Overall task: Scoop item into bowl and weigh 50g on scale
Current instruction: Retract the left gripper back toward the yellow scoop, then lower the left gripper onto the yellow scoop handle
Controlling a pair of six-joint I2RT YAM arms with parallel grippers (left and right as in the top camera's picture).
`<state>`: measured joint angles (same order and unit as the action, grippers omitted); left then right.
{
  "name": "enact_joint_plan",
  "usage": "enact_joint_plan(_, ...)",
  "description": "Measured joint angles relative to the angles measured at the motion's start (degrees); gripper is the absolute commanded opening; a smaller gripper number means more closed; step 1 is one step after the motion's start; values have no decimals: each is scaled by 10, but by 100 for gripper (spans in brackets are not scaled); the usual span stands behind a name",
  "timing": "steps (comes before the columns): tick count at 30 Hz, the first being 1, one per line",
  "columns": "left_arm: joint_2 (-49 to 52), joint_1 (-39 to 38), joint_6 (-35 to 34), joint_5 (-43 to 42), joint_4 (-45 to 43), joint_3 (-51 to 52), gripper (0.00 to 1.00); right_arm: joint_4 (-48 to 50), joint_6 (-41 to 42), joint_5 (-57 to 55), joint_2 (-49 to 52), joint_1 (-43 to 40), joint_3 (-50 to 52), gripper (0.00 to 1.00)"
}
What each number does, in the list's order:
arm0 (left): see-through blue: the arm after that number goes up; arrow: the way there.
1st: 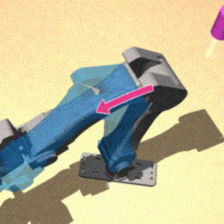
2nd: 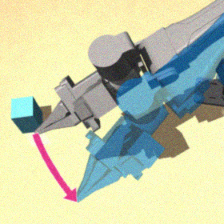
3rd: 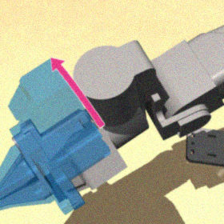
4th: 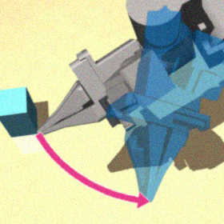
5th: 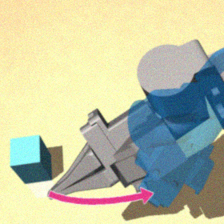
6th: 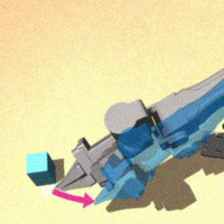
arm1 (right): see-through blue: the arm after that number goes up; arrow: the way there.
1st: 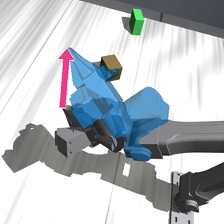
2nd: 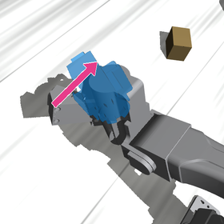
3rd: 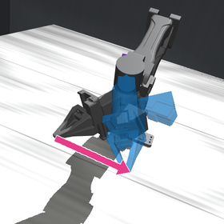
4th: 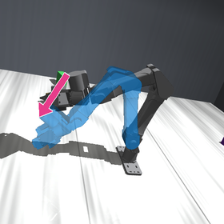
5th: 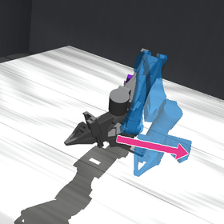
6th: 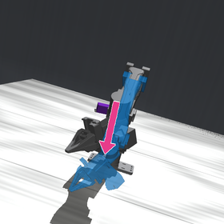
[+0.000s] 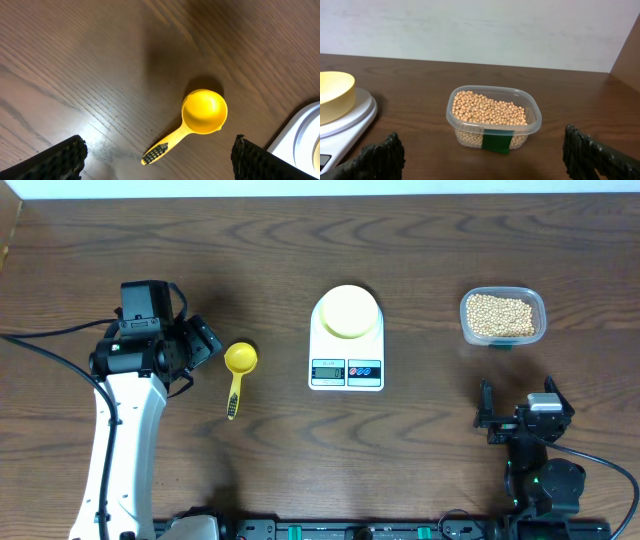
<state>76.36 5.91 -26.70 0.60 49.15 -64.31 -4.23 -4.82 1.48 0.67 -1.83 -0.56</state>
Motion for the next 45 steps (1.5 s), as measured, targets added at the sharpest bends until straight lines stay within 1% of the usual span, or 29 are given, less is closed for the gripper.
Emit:
enact_joint_plan(8,0,-1,0,0,16,0,95,0,0,0,0,0,0,99)
enact_joint_plan(16,6,-5,26,-6,16,0,95,0,0,0,0,0,0,99)
enact_joint_plan(25,48,-4,30,50,20,0,95,0,0,0,0,0,0,99)
enact_joint_plan(29,65,-4,30,59,19,0,95,0,0,0,0,0,0,99)
enact_joint_plan(37,72,-4,23,62,-38,1,95,0,0,0,0,0,0,99)
enact_joint_plan(45,72,-4,10,62,-46,1,95,0,0,0,0,0,0,99)
